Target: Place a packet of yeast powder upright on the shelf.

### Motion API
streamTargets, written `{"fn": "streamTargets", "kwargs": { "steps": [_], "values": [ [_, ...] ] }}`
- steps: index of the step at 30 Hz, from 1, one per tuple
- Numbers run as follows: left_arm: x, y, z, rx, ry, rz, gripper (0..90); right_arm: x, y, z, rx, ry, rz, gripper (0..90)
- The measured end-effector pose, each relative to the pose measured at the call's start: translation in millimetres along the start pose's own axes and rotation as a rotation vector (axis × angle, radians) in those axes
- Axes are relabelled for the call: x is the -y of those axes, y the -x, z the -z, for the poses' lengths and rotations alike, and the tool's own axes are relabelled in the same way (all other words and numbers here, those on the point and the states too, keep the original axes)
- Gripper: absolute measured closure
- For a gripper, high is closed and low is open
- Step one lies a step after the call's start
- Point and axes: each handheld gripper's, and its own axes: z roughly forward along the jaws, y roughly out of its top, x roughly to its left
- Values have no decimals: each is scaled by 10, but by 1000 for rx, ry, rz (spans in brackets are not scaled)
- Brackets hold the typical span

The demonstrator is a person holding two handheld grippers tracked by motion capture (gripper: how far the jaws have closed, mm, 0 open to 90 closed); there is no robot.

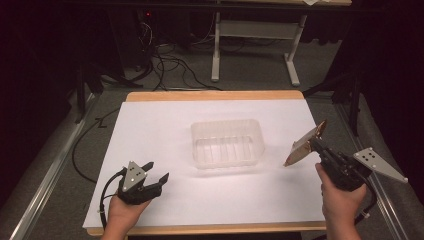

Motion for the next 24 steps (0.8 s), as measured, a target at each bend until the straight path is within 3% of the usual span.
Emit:
{"fn": "streamTargets", "kwargs": {
  "steps": [12, 24],
  "values": [
    [0, -7, 19, 0, 8, 4, 359, -150, -273, -180, -50, 32, 46, 900],
    [-3, -10, 33, -1, 15, 5, 358, -311, -515, -316, -109, 52, 61, 900]
  ]
}}
